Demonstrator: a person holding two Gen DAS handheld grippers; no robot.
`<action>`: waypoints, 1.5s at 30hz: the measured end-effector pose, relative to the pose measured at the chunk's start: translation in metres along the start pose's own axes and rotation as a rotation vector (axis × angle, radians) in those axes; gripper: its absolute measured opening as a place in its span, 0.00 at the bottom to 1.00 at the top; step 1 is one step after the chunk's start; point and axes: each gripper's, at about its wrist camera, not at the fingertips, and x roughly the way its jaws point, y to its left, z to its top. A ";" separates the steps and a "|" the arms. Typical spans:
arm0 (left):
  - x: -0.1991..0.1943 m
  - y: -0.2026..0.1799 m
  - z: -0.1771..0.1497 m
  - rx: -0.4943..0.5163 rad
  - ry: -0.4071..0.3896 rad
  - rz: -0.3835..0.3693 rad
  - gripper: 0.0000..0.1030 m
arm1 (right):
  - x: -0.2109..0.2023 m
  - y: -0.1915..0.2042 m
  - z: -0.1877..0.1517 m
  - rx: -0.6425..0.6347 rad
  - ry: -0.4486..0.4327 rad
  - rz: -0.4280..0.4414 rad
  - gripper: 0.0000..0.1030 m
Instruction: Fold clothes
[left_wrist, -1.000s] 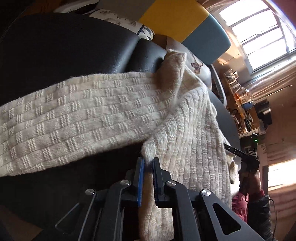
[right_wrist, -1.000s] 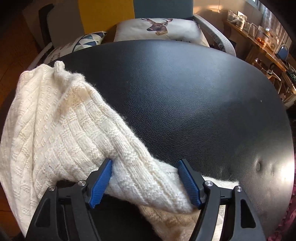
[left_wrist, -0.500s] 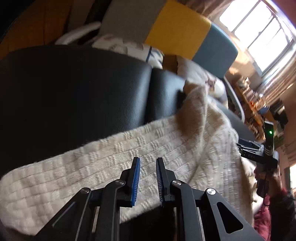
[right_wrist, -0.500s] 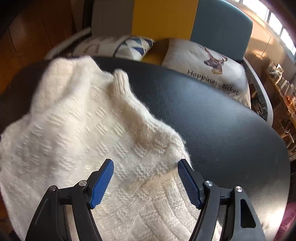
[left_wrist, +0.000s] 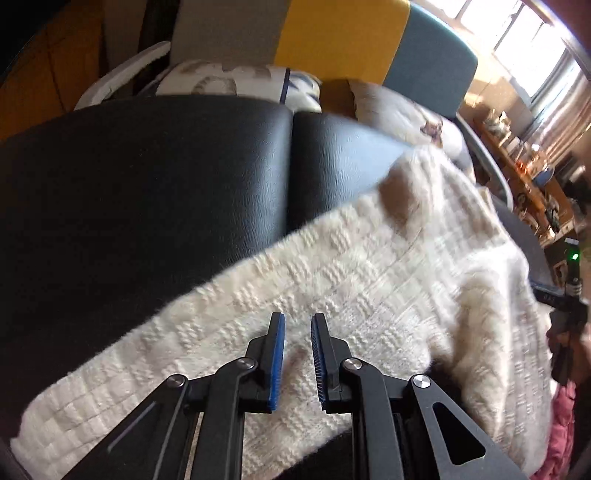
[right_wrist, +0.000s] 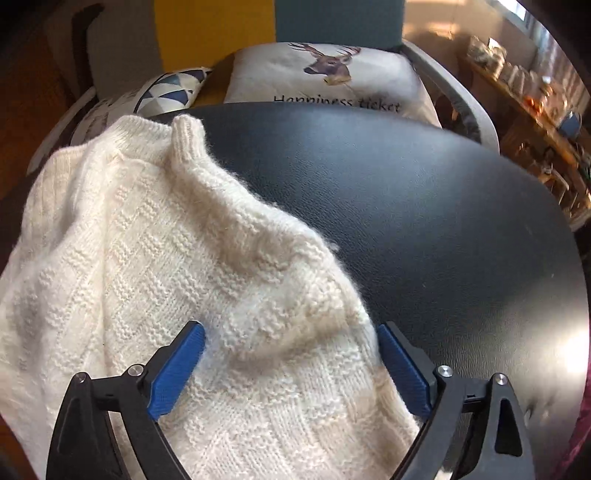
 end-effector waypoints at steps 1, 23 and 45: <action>-0.014 0.008 -0.001 -0.026 -0.021 -0.030 0.16 | -0.007 -0.005 -0.001 0.027 -0.005 0.006 0.83; -0.102 0.233 -0.135 -0.584 -0.112 0.131 0.53 | -0.143 0.028 -0.129 0.128 -0.246 0.320 0.83; -0.131 0.270 0.076 -0.538 -0.334 0.362 0.10 | -0.082 0.119 0.025 -0.040 -0.136 0.368 0.83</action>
